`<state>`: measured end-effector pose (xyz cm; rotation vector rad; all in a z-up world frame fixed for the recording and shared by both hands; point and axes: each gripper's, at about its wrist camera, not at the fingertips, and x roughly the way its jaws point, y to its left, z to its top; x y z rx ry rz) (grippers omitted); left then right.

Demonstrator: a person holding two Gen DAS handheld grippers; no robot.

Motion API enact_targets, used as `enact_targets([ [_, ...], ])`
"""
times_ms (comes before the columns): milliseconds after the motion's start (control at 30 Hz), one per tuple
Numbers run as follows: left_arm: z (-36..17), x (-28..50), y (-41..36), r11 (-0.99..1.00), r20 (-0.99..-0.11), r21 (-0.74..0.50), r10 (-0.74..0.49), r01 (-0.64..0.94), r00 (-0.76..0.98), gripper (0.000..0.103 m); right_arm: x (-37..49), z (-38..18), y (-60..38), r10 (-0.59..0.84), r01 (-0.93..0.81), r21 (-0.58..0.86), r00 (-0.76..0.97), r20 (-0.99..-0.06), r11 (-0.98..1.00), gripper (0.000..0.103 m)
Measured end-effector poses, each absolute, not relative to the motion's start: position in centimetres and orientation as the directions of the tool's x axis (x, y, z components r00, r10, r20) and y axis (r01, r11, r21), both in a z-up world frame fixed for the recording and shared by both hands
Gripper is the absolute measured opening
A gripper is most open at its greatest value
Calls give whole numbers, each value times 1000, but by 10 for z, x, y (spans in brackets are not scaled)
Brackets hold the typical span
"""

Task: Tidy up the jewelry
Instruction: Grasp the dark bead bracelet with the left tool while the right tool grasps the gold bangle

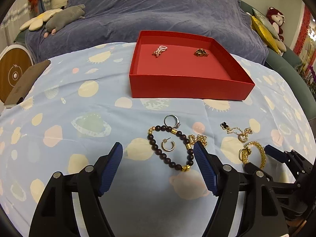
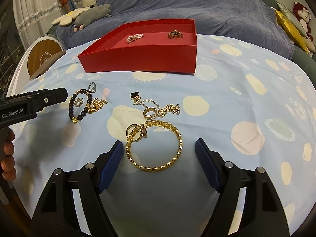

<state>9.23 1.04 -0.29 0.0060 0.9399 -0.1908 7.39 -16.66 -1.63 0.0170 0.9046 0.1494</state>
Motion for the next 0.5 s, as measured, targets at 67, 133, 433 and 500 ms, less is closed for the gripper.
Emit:
enact_targets([
  [67, -6, 92, 12, 984, -808, -81, -159, 161, 567, 71, 73, -16, -166, 125, -122, 64, 612, -781, 991, 56],
  [133, -9, 91, 13, 984, -814, -84, -160, 159, 559, 71, 74, -16, -166, 128, -122, 66, 612, -781, 990, 56],
  [433, -12, 89, 16, 982, -813, -102, -174, 159, 556, 71, 70, 2, -168, 177, -132, 119, 653, -736, 984, 56],
  [500, -14, 91, 17, 982, -815, -106, -175, 155, 552, 71, 70, 6, -169, 191, -130, 139, 658, -729, 982, 56],
])
